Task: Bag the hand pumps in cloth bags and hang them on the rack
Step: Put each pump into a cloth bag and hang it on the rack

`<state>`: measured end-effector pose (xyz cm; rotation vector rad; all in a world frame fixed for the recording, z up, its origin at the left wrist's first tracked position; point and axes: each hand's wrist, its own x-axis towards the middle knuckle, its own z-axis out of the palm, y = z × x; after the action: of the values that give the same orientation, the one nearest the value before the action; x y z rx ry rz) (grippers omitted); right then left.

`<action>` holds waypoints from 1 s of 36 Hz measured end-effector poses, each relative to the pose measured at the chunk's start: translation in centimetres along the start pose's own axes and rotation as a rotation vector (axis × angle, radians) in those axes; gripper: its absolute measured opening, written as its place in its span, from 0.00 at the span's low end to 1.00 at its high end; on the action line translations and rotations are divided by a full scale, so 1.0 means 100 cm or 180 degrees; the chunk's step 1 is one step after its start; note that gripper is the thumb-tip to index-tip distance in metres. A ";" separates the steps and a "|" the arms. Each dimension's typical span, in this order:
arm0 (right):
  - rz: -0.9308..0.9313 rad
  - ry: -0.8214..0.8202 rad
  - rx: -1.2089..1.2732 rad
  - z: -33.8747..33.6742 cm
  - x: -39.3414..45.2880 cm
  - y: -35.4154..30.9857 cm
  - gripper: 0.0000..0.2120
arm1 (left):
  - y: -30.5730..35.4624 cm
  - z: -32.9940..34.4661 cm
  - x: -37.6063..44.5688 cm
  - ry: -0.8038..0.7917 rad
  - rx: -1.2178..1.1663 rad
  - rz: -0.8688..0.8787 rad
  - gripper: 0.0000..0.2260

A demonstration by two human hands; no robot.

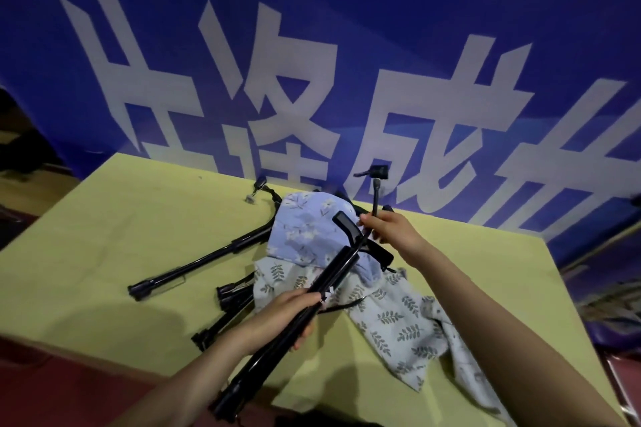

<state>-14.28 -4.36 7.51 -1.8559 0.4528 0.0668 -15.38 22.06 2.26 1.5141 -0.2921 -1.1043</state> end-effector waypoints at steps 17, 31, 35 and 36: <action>0.0601 -0.0859 0.0177 -0.034 -0.046 0.040 0.17 | 0.012 0.012 0.029 -0.0647 0.0415 -0.0366 0.24; 0.0465 -0.0349 0.0411 -0.111 -0.080 0.094 0.21 | 0.032 0.094 0.065 -0.0943 0.0633 -0.0535 0.14; 0.0507 -0.0500 0.0944 -0.135 -0.093 0.111 0.18 | 0.037 0.114 0.077 -0.0994 0.0707 -0.0528 0.13; 0.0514 -0.0554 0.1080 -0.141 -0.096 0.116 0.17 | 0.037 0.119 0.079 -0.0978 0.0690 -0.0507 0.13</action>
<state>-29.61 -17.81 4.35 -1.4651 0.4608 0.2440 -18.86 7.72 3.36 1.5755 -0.5232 -1.4741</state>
